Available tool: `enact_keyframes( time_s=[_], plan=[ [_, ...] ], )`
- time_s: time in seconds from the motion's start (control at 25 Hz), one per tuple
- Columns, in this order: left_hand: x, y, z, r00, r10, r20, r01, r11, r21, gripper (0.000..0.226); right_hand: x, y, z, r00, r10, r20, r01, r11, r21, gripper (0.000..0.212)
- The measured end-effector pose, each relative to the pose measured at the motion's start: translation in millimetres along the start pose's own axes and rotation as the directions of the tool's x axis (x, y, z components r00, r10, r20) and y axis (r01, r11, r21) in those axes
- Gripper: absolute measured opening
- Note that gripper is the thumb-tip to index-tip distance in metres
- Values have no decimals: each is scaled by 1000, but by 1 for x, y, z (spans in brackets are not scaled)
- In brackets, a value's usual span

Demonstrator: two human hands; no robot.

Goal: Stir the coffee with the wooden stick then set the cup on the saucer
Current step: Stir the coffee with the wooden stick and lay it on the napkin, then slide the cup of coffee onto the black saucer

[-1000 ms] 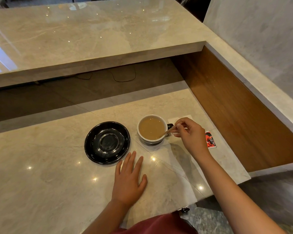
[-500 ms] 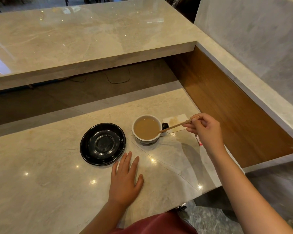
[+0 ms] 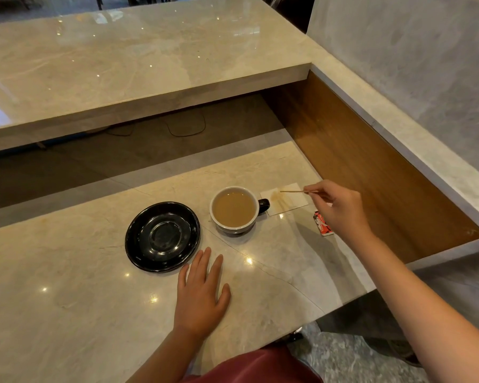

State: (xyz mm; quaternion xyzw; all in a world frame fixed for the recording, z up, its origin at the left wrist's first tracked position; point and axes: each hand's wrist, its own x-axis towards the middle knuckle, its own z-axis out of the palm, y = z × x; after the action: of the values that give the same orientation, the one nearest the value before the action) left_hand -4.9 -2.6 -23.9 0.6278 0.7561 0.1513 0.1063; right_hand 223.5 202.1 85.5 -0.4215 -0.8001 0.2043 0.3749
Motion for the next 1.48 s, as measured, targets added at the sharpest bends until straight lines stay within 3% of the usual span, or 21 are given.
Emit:
enact_keyframes(
  time_s=[0.12,0.24,0.56,0.88,1.2,1.36,1.48],
  plan=[
    [0,1,-1,1000,-6,3,6,1000,-1,60,-6,12,14,972,-210,102,223,963,-149,17],
    [0,2,-2,1000,-9,0,9,1000,-10,59,-17,25,22,931,-299,209,341,917,-205,17],
    [0,2,-4,1000,8,-12,-8,1000,-21,58,-50,40,13,848,-321,421,444,864,-235,30],
    [0,3,-4,1000,2,0,-2,1000,-16,59,-64,49,15,810,-285,513,478,827,-295,41],
    [0,2,-4,1000,2,-2,-2,1000,-20,59,-66,45,20,834,-231,501,425,847,-318,35],
    [0,2,-3,1000,3,-5,-3,1000,-11,59,-50,18,22,891,-253,378,369,887,-278,31],
    [1,0,-2,1000,7,-4,-7,1000,7,59,-27,-14,33,902,-314,297,394,879,-268,41]
  ],
)
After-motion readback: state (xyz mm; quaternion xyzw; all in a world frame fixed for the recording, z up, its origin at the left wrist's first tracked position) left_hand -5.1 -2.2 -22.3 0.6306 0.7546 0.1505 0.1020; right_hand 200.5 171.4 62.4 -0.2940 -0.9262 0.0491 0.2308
